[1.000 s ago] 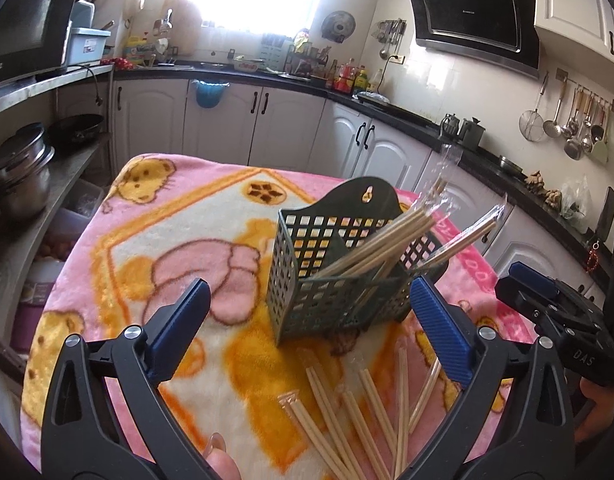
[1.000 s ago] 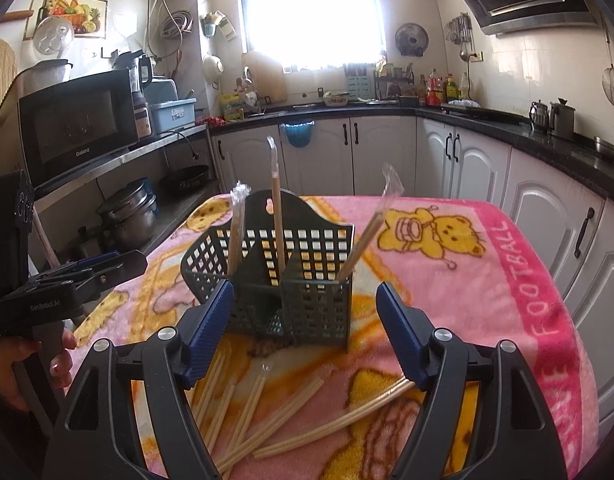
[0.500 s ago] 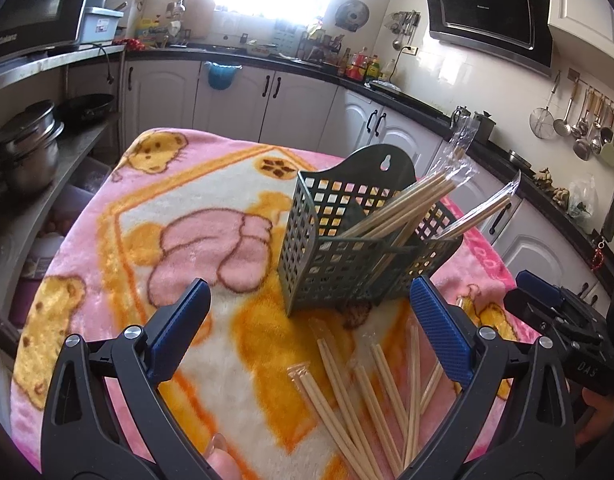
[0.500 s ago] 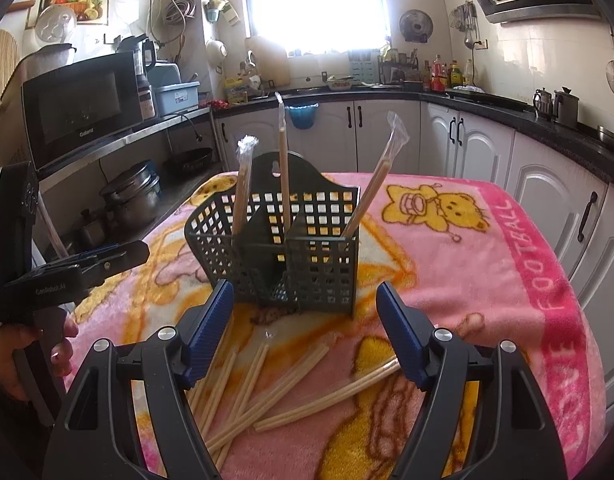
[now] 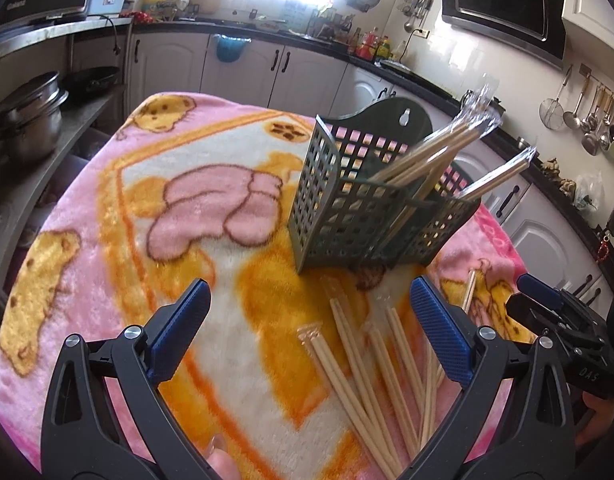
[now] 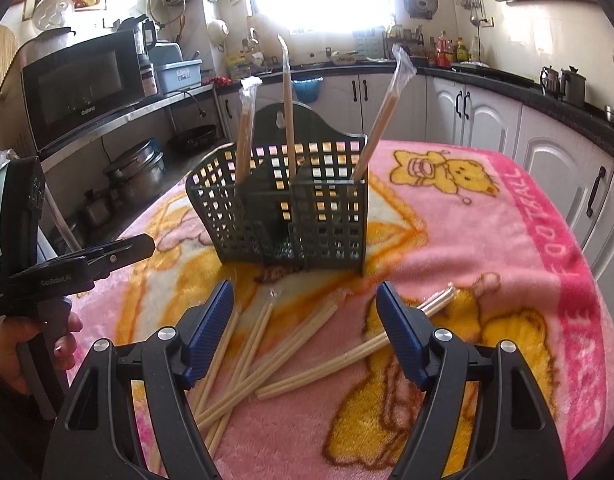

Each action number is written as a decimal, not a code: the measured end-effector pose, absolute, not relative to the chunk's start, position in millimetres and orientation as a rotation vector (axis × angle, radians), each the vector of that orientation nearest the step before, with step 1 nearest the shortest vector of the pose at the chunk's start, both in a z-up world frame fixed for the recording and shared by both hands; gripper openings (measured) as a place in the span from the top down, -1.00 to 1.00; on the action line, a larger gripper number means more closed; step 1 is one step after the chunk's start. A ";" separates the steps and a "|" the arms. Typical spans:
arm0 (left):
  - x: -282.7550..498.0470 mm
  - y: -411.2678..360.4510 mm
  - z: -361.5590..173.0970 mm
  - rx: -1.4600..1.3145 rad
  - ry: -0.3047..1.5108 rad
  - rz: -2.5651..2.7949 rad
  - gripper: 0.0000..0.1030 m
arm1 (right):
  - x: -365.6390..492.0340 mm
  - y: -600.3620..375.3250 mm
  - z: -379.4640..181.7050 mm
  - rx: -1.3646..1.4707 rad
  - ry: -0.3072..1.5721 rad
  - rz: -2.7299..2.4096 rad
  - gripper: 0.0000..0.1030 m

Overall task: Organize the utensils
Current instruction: 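Withdraw both open tools from the caddy toward the chopstick pile, then close the left tool on a wrapped chopstick while the right tool grasps another chopstick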

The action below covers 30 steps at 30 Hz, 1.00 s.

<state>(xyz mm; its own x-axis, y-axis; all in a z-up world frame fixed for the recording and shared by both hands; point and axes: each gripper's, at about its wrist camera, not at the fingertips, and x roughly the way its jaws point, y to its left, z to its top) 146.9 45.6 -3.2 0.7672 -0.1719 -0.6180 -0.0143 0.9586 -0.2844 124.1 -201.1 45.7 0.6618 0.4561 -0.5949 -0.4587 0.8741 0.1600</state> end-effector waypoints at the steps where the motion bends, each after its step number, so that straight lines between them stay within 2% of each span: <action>1: 146.9 45.7 -5.4 -0.284 0.700 -0.087 -0.79 | 124.0 -201.4 43.4 -0.005 0.677 0.518 -0.38; 8: 146.5 47.0 -27.1 -0.324 0.761 -0.090 -0.75 | 125.0 -200.3 31.3 -0.005 0.719 0.510 -0.38; 11: 147.4 46.2 -35.8 -0.331 0.786 -0.097 -0.53 | 126.9 -200.8 26.5 -0.004 0.733 0.506 -0.38; 13: 149.1 45.3 -42.0 -0.346 0.806 -0.109 -0.30 | 128.9 -200.8 23.7 -0.003 0.742 0.504 -0.38; 19: 156.6 42.9 -57.5 -0.389 0.856 -0.141 0.10 | 138.0 -198.4 16.0 -0.009 0.765 0.499 -0.38; 30: 175.2 38.7 -70.6 -0.420 0.887 -0.159 0.41 | 163.9 -191.4 -0.1 0.004 0.828 0.492 -0.38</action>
